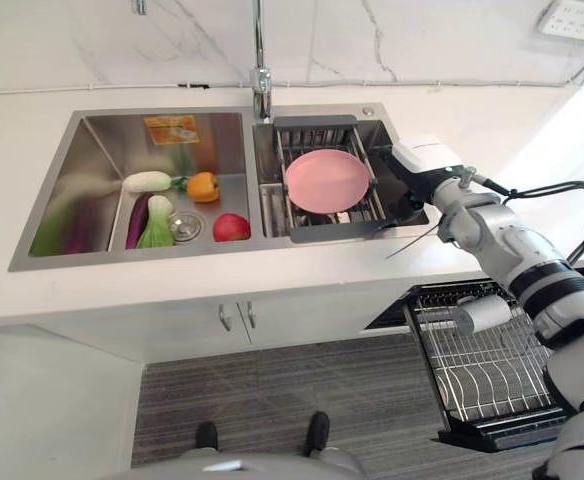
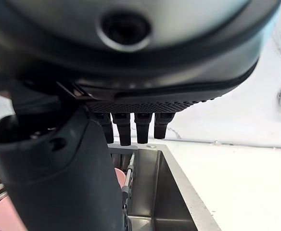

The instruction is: Place the dishes in the dishwasher.

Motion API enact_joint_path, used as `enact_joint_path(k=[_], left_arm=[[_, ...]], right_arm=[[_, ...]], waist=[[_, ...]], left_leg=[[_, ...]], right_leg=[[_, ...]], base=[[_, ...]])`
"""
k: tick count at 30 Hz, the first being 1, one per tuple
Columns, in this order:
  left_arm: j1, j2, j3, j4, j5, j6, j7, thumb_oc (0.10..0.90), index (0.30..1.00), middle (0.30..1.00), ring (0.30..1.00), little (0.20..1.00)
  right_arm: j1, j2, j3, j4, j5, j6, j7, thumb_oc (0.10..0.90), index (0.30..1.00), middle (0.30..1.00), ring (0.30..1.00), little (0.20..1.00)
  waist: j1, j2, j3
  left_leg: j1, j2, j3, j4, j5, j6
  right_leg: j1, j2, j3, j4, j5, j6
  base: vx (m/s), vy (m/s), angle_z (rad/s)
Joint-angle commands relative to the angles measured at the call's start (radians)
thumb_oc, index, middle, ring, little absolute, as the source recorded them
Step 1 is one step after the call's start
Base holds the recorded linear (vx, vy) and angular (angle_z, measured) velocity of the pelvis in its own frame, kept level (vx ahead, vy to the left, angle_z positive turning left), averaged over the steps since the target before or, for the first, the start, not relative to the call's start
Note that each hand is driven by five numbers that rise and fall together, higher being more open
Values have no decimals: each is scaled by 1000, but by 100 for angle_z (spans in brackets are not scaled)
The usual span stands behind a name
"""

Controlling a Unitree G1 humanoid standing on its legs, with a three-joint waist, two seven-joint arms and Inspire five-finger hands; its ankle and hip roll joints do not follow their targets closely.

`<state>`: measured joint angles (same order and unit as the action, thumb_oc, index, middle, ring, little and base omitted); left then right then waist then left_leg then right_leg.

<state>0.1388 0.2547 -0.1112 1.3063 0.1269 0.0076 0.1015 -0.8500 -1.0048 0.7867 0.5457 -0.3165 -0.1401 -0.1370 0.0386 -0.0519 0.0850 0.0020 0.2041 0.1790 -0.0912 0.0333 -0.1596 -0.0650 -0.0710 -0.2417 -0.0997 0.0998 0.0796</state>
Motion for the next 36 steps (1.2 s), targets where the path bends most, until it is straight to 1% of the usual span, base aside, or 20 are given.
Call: enact_joint_path(k=[1,11,27,36], left_arm=[[-38,13,-105,43,3,4,10,800,900,900,900,900],[-45,11,-113,33,-1,2,19,800,900,900,900,900],[-61,6,-136,19,-11,-4,25,800,900,900,900,900],[-71,9,-140,16,-18,-5,32,800,900,900,900,900]], right_arm=[[-175,-21,-38,34,-26,3,-72,800,900,900,900,900],[-184,-6,-21,55,-61,10,-83,800,900,900,900,900],[-175,30,-18,139,-61,25,-84,800,900,900,900,900],[-181,41,-4,137,-69,27,-82,800,900,900,900,900]], waist=[[39,33,-1],[48,35,1],[53,45,20],[55,48,36]], left_leg=[[-10,60,-101,4,29,-30],[-19,58,-115,4,30,-30],[-40,54,-131,4,35,-30],[-60,51,-139,4,40,-27]], right_leg=[[79,-64,-19,12,-88,79],[80,-63,-30,12,-91,79],[66,-65,-38,12,-86,81],[48,-68,-37,12,-82,82]], base=[[0,0,0],[-4,-2,6],[-5,-1,2],[-2,3,1]])
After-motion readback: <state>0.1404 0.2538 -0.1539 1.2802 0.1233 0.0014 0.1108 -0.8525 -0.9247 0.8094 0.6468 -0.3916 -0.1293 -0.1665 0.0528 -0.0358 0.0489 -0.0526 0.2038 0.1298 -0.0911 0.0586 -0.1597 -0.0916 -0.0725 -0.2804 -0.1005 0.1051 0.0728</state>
